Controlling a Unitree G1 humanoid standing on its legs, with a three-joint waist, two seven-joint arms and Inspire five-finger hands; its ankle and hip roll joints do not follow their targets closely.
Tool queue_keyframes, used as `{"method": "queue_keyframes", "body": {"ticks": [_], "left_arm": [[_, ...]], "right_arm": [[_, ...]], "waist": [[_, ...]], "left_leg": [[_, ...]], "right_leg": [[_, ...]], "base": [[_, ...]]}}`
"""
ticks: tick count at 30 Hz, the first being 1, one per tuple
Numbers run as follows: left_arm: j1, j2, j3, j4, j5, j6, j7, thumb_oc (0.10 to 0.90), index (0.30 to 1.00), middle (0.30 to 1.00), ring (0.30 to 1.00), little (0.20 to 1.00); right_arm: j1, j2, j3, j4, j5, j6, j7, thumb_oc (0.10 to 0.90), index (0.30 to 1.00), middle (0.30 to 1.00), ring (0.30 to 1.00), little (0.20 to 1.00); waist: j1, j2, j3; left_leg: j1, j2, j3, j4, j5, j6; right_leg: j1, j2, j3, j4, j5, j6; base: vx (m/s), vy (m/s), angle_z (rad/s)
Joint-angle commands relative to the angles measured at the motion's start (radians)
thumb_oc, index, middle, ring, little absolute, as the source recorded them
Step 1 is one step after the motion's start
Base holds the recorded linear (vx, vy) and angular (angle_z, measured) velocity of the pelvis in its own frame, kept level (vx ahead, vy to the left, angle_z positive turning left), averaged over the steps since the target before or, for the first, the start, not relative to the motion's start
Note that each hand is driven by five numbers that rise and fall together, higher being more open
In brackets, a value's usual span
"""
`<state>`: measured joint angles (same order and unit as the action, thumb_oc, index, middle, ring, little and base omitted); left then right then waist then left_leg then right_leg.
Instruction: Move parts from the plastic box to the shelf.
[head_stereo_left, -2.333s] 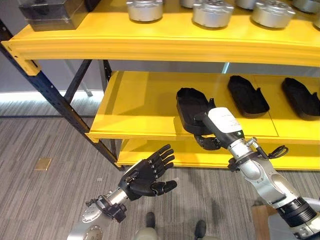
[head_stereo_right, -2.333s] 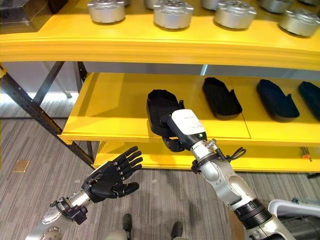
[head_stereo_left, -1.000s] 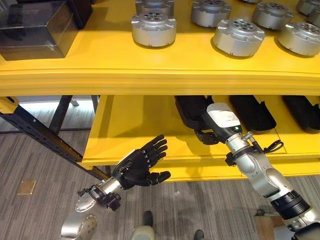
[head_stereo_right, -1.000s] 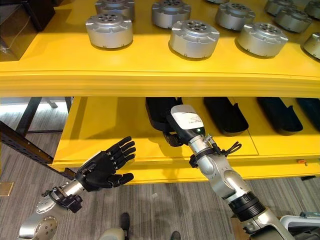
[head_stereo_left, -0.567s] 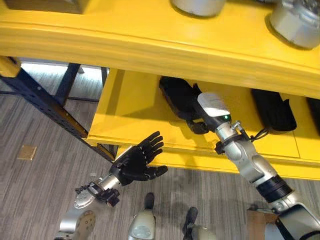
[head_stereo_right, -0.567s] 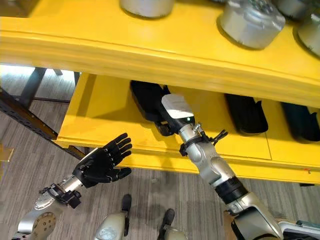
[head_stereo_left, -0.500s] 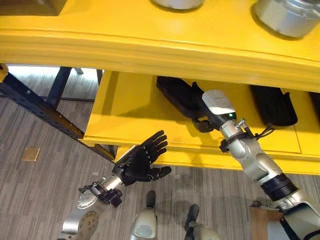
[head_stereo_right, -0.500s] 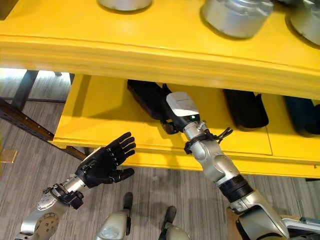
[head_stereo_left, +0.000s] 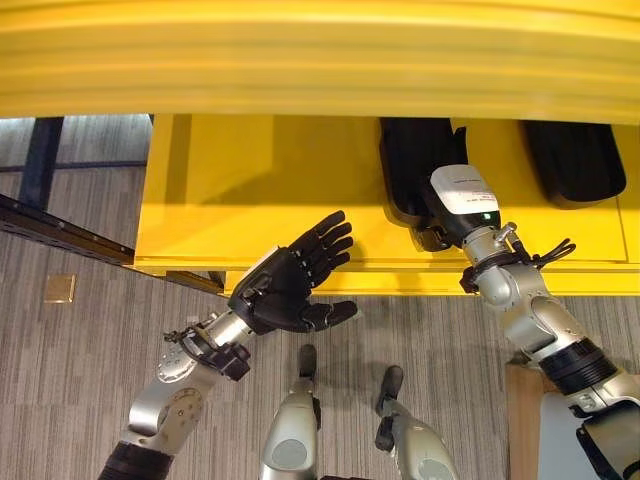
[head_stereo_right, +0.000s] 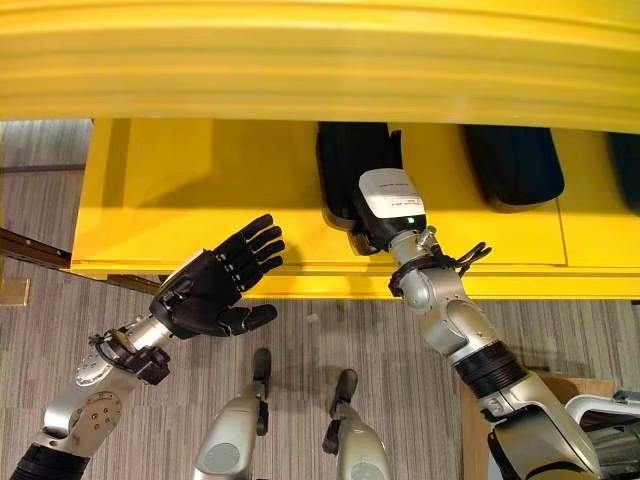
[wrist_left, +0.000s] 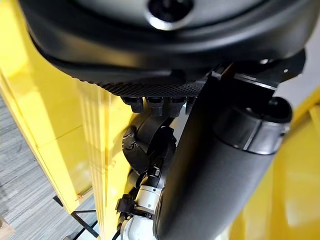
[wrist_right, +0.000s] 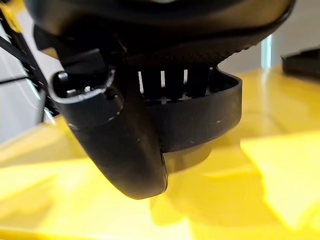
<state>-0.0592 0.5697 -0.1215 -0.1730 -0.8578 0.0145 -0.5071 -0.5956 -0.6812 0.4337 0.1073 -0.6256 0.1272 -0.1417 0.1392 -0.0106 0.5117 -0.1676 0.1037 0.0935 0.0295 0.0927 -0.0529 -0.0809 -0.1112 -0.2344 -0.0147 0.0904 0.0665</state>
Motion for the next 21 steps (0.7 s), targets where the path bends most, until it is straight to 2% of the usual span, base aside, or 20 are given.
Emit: {"method": "queue_keyframes", "body": {"ticks": [1, 7, 14, 17, 18, 21], "left_arm": [[-0.029, 0.009, -0.015, -0.148, -0.054, -0.082, -0.006, 0.900, 1.000, 1.000, 1.000, 1.000], [-0.065, 0.001, -0.026, -0.158, -0.047, -0.068, -0.007, 0.900, 1.000, 1.000, 1.000, 1.000], [-0.093, -0.002, -0.031, -0.179, -0.042, -0.045, -0.012, 0.900, 1.000, 1.000, 1.000, 1.000], [-0.096, -0.006, -0.033, -0.185, -0.034, -0.041, -0.016, 0.900, 1.000, 1.000, 1.000, 1.000], [-0.100, -0.008, -0.037, -0.188, -0.044, -0.039, -0.008, 0.900, 1.000, 1.000, 1.000, 1.000], [-0.100, -0.015, -0.039, -0.191, -0.051, -0.033, -0.015, 0.900, 1.000, 1.000, 1.000, 1.000]], "right_arm": [[-0.160, -0.055, -0.060, -0.094, -0.027, -0.024, -0.084, 0.400, 0.300, 0.300, 0.300, 0.300], [-0.193, -0.073, -0.059, -0.104, -0.059, -0.045, -0.072, 0.400, 0.300, 0.300, 0.300, 0.300], [-0.241, -0.089, -0.056, -0.100, -0.080, -0.027, -0.076, 0.400, 0.300, 0.300, 0.300, 0.300], [-0.257, -0.098, -0.055, -0.104, -0.090, -0.021, -0.068, 0.400, 0.300, 0.300, 0.300, 0.300], [-0.274, -0.107, -0.052, -0.104, -0.102, -0.017, -0.057, 0.400, 0.300, 0.300, 0.300, 0.300], [-0.299, -0.108, -0.039, -0.098, -0.127, -0.011, -0.047, 0.400, 0.300, 0.300, 0.300, 0.300]], "waist": [[-0.003, -0.012, -0.080], [-0.003, -0.008, -0.033], [0.006, -0.006, 0.008], [0.009, -0.001, 0.008], [0.010, 0.003, 0.008], [0.013, 0.006, 0.008]], "left_leg": [[-0.008, 0.045, -0.038, 0.107, -0.109, -0.013], [-0.098, 0.030, -0.062, 0.221, -0.144, -0.001], [-0.188, 0.015, -0.082, 0.340, -0.186, 0.017], [-0.250, 0.007, -0.097, 0.404, -0.210, 0.025], [-0.304, -0.004, -0.107, 0.454, -0.232, 0.034], [-0.373, -0.017, -0.117, 0.521, -0.261, 0.041]], "right_leg": [[-0.040, -0.074, 0.079, 0.177, -0.129, 0.057], [-0.114, -0.072, 0.088, 0.282, -0.170, 0.034], [-0.205, -0.074, 0.087, 0.438, -0.224, 0.015], [-0.271, -0.077, 0.089, 0.533, -0.255, 0.005], [-0.334, -0.083, 0.097, 0.608, -0.283, 0.000], [-0.413, -0.084, 0.108, 0.696, -0.314, -0.006]], "base": [[-0.13, -0.038, -0.07], [-0.13, -0.049, 0.00], [-0.10, -0.054, 0.03], [-0.07, -0.037, 0.04], [-0.08, -0.038, 0.08], [-0.08, -0.030, 0.03]]}}
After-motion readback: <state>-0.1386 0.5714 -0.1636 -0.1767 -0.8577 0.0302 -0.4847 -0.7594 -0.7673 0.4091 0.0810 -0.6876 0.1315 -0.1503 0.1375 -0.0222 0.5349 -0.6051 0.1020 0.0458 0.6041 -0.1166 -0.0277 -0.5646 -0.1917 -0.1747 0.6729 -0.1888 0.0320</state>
